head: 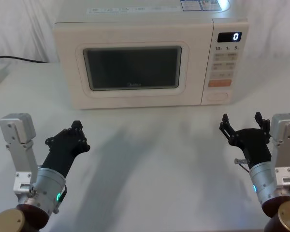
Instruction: Press the button to open the microwave door with one hand; close the microwave door with the other hand.
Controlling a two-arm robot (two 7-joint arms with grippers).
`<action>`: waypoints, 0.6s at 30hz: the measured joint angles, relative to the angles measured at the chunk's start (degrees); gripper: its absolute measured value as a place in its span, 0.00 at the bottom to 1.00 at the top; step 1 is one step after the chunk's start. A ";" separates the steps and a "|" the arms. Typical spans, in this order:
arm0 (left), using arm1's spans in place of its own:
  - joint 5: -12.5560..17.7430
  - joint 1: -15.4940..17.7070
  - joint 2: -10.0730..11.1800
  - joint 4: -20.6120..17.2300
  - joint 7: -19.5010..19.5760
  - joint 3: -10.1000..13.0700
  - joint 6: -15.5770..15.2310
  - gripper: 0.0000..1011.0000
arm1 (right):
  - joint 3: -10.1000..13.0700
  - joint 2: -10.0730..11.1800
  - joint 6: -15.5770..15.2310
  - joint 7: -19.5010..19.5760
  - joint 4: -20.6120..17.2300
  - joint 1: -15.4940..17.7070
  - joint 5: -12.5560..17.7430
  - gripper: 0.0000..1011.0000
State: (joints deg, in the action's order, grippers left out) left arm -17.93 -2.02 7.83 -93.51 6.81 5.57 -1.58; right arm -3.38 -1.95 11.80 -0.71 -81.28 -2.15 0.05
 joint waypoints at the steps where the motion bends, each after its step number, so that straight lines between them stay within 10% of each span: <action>1: 0.00 0.00 0.00 0.00 0.00 0.00 0.00 0.00 | 0.00 0.00 0.00 0.00 0.00 0.00 0.00 0.99; 18: 0.00 0.00 0.00 0.00 -0.01 0.00 0.01 0.42 | 0.00 0.00 0.00 0.00 0.00 0.00 0.00 0.99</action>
State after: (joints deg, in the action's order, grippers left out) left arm -17.93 -2.02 7.83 -93.51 6.80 5.57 -1.58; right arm -3.38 -1.95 11.80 -0.71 -81.28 -2.15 0.05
